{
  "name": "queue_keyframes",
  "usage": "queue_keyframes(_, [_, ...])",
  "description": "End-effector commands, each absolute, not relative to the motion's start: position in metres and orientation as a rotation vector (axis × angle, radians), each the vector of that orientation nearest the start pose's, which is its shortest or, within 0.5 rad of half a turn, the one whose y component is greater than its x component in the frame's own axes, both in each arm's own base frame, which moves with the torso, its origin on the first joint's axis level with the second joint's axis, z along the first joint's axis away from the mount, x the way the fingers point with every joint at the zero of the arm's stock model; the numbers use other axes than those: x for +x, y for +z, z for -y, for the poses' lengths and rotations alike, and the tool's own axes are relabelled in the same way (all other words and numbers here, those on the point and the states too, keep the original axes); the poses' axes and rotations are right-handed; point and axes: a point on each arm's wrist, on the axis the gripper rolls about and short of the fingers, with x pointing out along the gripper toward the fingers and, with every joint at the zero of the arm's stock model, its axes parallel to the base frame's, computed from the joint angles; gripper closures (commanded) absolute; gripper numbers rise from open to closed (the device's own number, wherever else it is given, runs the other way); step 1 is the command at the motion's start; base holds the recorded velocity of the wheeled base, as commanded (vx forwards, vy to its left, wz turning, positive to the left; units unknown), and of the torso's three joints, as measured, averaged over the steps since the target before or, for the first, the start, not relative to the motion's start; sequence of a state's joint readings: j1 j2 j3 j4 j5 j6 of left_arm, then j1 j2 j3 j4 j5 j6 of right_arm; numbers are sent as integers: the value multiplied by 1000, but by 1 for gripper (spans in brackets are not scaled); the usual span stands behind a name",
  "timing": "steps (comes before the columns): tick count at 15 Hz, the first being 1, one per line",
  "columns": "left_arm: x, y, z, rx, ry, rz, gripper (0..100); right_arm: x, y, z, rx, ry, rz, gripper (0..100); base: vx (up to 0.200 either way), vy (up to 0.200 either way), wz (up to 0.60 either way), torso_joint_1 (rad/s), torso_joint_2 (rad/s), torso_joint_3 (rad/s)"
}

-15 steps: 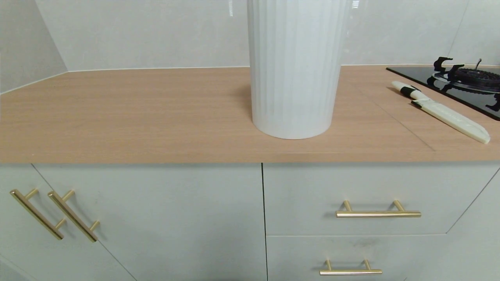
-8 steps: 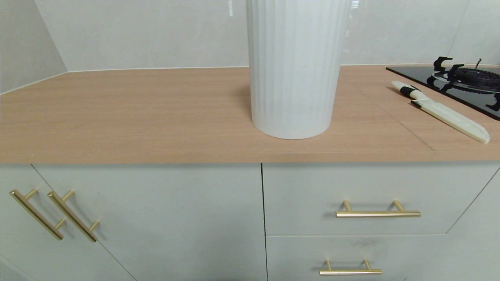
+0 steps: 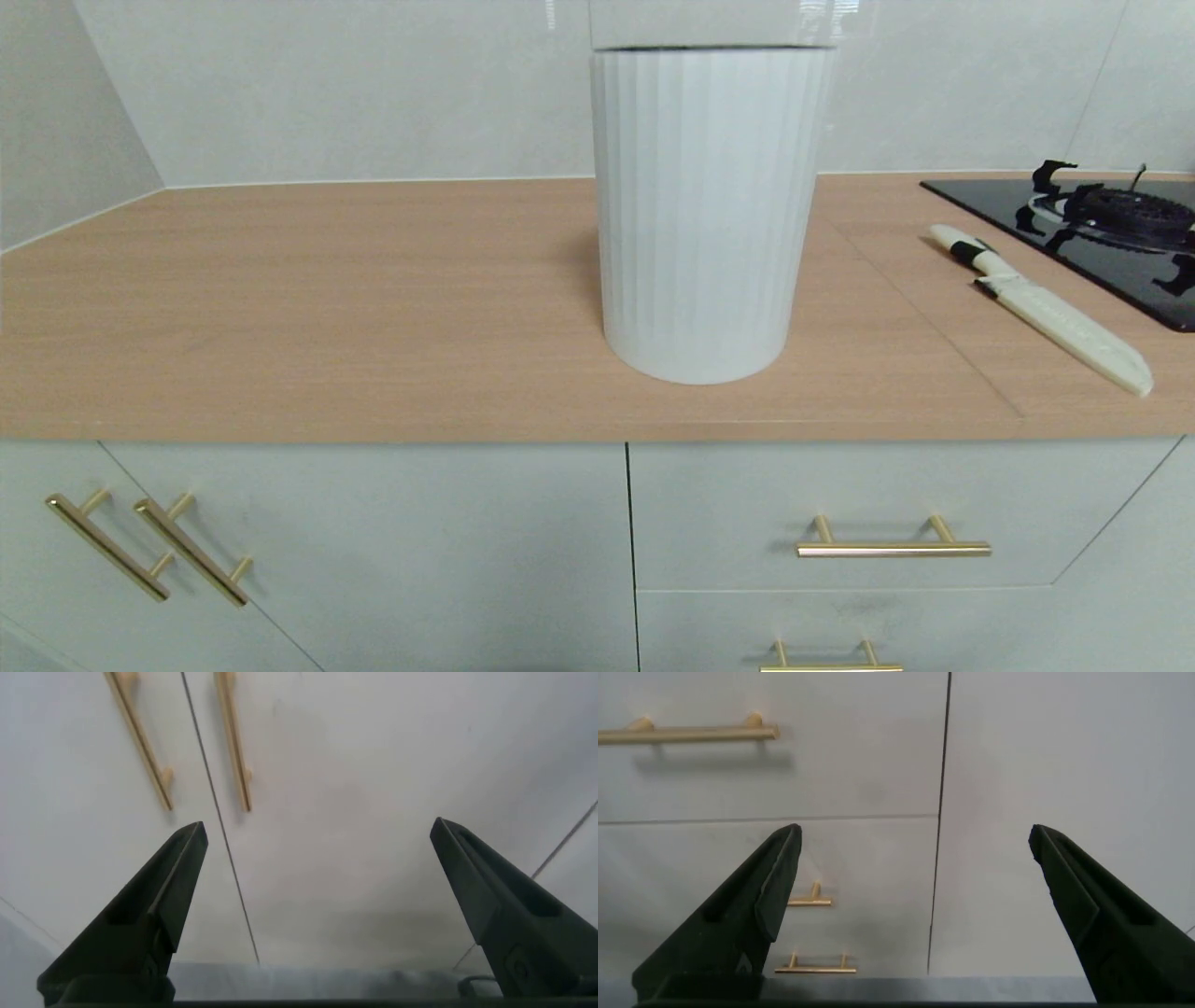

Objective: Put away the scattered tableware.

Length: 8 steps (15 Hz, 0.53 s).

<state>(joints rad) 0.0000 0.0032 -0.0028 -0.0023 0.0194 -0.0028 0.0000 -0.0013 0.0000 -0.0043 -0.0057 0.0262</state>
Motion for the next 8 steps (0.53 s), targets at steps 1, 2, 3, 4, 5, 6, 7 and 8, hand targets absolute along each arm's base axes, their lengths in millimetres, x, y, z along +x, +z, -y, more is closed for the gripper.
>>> queue_keyframes(1, [-23,76,0,-3,20,0,0,-23,76,0,26,-6,5,0,0,0,0,105,-549,-305])
queue_keyframes(2, [-23,76,0,-3,20,0,0,-23,76,0,26,-6,5,0,0,0,0,139,-515,-315])
queue_keyframes(3, [-23,76,0,-3,20,0,0,-23,76,0,26,-6,5,0,0,0,0,144,-476,-300])
queue_keyframes(4, [-23,76,0,-3,20,-2,0,-23,76,0,26,-6,5,0,0,0,0,159,-471,-305])
queue_keyframes(5, [-23,76,0,-3,20,0,0,-23,76,0,26,-6,5,0,0,0,0,163,-447,-305])
queue_keyframes(6, [-23,77,0,-3,20,2,0,-23,76,0,26,-5,5,0,0,0,0,163,-481,-305])
queue_keyframes(7, [-23,77,0,-3,20,2,0,-23,76,0,26,-6,5,0,0,0,0,173,-471,-305])
queue_keyframes(8, [-23,77,0,-3,20,2,0,-23,76,0,26,-6,5,0,0,0,0,188,-471,-295])
